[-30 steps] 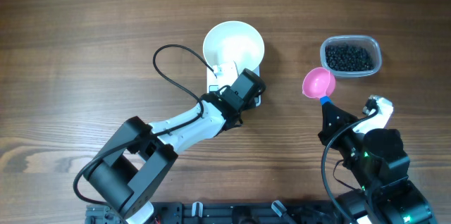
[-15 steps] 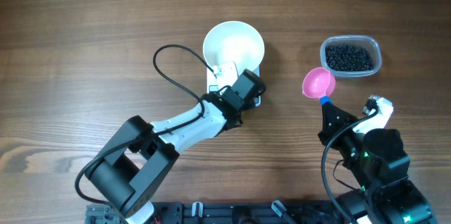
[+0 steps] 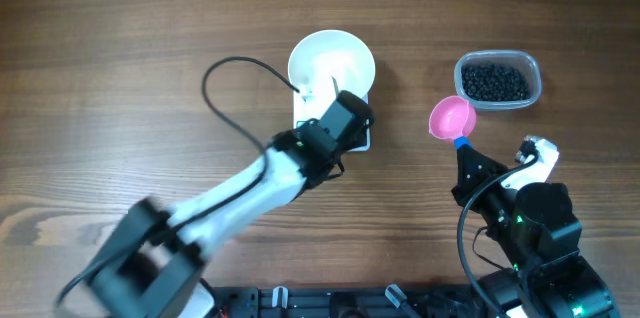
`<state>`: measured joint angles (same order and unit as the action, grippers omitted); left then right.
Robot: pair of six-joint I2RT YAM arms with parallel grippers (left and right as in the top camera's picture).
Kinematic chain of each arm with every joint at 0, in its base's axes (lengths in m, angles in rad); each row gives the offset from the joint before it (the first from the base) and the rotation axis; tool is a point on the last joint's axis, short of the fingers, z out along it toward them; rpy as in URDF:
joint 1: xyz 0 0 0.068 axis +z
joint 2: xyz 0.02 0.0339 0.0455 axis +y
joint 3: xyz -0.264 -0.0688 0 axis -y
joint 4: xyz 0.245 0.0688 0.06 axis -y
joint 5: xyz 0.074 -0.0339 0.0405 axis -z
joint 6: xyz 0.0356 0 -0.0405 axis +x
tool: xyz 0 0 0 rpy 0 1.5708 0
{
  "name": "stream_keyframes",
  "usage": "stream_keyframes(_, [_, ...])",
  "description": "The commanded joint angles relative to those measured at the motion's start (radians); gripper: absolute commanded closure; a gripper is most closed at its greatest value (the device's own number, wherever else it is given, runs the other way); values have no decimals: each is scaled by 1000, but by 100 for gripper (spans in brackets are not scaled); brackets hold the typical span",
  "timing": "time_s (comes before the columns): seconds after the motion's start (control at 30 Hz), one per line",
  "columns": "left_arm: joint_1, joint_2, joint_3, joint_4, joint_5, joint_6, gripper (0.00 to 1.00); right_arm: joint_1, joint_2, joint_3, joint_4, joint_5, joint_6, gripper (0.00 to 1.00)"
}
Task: Scoop item into bowl and weigh 150g on scale
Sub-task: 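Withdraw the left gripper from the bowl toward the left side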
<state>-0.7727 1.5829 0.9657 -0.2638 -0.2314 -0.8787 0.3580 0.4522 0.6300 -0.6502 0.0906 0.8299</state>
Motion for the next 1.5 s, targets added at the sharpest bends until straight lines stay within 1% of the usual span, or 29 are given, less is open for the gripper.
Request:
stream_keyframes(0.0, [0, -221, 6, -132, 4, 24, 87, -5, -6, 26, 5, 15, 8, 95])
stream_keyframes(0.03, [2, -274, 6, -169, -12, 45, 84, -5, -6, 26, 5, 15, 9, 95])
stream_keyframes(0.07, [4, -323, 6, -203, -37, 68, 77, -5, -6, 26, 5, 14, 9, 96])
stream_keyframes(0.1, [7, -377, 6, -236, -72, 84, 66, -5, -6, 26, 5, 14, 10, 95])
stream_keyframes(0.13, [13, -446, 6, -281, -131, 90, 50, -5, -6, 26, 5, 14, 11, 95])
stream_keyframes(0.2, [23, -557, 6, -357, -233, 90, 5, -5, -6, 26, 5, 7, 11, 96])
stream_keyframes(0.23, [27, -604, 6, -393, -278, 90, 0, -5, -6, 26, 5, -2, 11, 95])
stream_keyframes(0.3, [32, -695, 6, -477, -361, 90, 0, -5, -6, 26, 5, -18, 11, 96])
stream_keyframes(0.33, [31, -728, 6, -520, -380, 90, 0, -5, -6, 26, 5, -24, 11, 95])
stream_keyframes(0.4, [31, -790, 5, -619, -348, 82, 0, -5, -6, 26, 5, -36, 11, 96])
stream_keyframes(0.43, [31, -817, 5, -656, -277, 83, 0, -5, -6, 26, 5, -42, 12, 96])
stream_keyframes(0.47, [31, -833, 5, -665, -253, 97, 0, -5, -6, 26, 5, -47, 13, 95])
stream_keyframes(0.5, [31, -843, 5, -664, -227, 172, 0, -5, -6, 26, 5, -53, 17, 95])
stream_keyframes(0.53, [32, -847, 9, -659, -141, 346, 0, -5, -6, 26, 5, -65, 19, 96])
stream_keyframes(0.57, [32, -846, 19, -661, -46, 484, 0, -5, -6, 26, 5, -68, 19, 95])
stream_keyframes(0.6, [32, -840, 34, -670, 44, 592, 0, -5, -6, 26, 5, -69, 19, 96])
stream_keyframes(0.63, [32, -827, 65, -692, 109, 660, 0, -5, -6, 26, 5, -69, 19, 96])
stream_keyframes(0.67, [32, -808, 101, -725, 130, 704, 0, -5, -6, 26, 5, -69, 18, 95])
stream_keyframes(0.8, [31, -671, 290, -921, 131, 853, 0, -5, -6, 26, 5, -91, 18, 96])
stream_keyframes(0.87, [32, -587, 358, -977, 127, 908, 0, -5, -6, 26, -2, -92, 18, 96])
stream_keyframes(0.9, [31, -561, 365, -971, 105, 918, 0, -5, -6, 26, -9, -92, 17, 96])
stream_keyframes(1.0, [31, -505, 364, -976, 105, 924, 0, -5, -6, 26, -57, -92, 18, 96])
stream_keyframes(1.07, [31, -463, 364, -982, 153, 924, 0, -5, -6, 26, -92, -92, 19, 96])
stream_keyframes(1.13, [32, -425, 364, -982, 138, 926, 0, -5, -6, 26, -115, -92, 19, 96])
stream_keyframes(1.23, [32, -401, 364, -990, 61, 924, 0, -5, -6, 26, -128, -120, 19, 96])
stream_keyframes(1.33, [48, -429, 364, -990, 67, 929, 0, -5, -6, 26, -129, -142, 18, 96])
stream_keyframes(1.37, [68, -450, 364, -990, 102, 957, 0, -5, -6, 26, -130, -144, 7, 96])
stream_keyframes(1.43, [110, -484, 364, -994, 192, 1080, 0, -5, -6, 26, -130, -144, -1, 96])
stream_keyframes(1.47, [131, -495, 364, -998, 216, 1117, 0, -5, -6, 26, -133, -145, -6, 96])
